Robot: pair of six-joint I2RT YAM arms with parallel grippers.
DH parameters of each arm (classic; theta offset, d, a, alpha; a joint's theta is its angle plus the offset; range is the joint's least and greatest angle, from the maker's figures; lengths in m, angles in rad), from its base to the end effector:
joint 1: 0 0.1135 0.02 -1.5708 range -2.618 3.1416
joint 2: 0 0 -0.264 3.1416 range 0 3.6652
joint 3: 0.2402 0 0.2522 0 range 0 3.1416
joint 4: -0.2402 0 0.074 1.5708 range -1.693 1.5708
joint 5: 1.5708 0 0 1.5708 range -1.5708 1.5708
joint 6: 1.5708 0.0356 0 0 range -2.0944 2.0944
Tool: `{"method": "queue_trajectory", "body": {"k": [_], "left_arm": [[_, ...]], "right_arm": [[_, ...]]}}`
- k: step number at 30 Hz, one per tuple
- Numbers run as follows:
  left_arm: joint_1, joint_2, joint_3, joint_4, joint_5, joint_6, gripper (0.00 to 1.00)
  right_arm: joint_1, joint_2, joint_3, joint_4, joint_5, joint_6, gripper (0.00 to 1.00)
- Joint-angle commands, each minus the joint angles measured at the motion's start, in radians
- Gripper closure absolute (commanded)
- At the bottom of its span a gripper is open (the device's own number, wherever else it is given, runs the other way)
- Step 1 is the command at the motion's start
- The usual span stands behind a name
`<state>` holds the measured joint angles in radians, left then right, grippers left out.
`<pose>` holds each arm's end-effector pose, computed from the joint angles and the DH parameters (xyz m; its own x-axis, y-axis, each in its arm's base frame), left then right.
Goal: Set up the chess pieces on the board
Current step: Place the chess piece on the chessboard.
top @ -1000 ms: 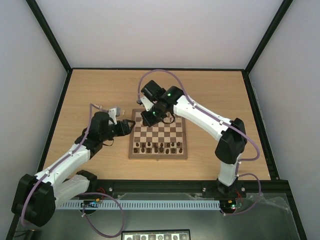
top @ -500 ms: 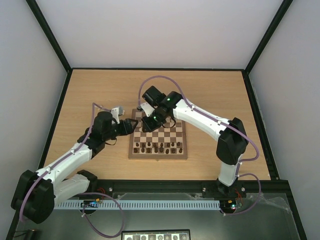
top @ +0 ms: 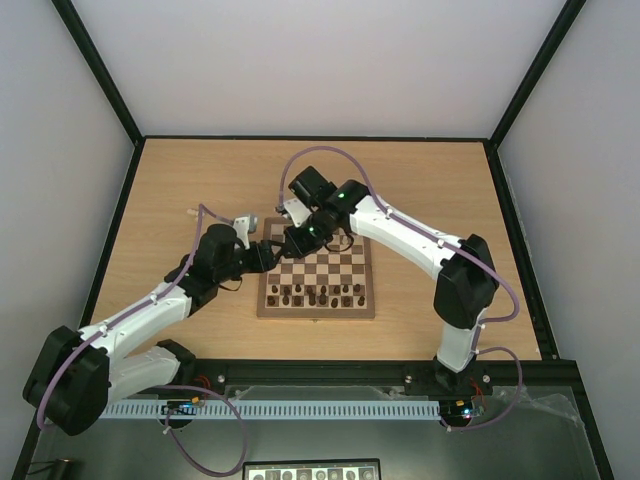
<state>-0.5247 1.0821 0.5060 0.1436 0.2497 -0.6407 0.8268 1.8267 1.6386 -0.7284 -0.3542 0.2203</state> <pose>0.1970 -0.1242 0.2180 -0.6970 -0.2658 -0.6660 0.3280 0.7077 -0.6257 0.2645 0.3056 0.2968 -0.7064 -0.4648 -0.5338 -0.6955 0.5959 0.4015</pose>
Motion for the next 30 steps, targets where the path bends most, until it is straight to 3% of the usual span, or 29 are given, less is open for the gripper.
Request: {"method": "queue_trajectory", "body": {"k": [1, 30], "left_arm": [[-0.012, 0.007, 0.002, 0.009, -0.002, -0.004, 0.43], [-0.02, 0.009, 0.011, -0.004, 0.0, 0.005, 0.46]], "right_arm": [[-0.025, -0.05, 0.023, 0.031, 0.0, 0.025, 0.92], [-0.037, 0.001, 0.081, 0.046, 0.041, 0.056, 0.89]]}}
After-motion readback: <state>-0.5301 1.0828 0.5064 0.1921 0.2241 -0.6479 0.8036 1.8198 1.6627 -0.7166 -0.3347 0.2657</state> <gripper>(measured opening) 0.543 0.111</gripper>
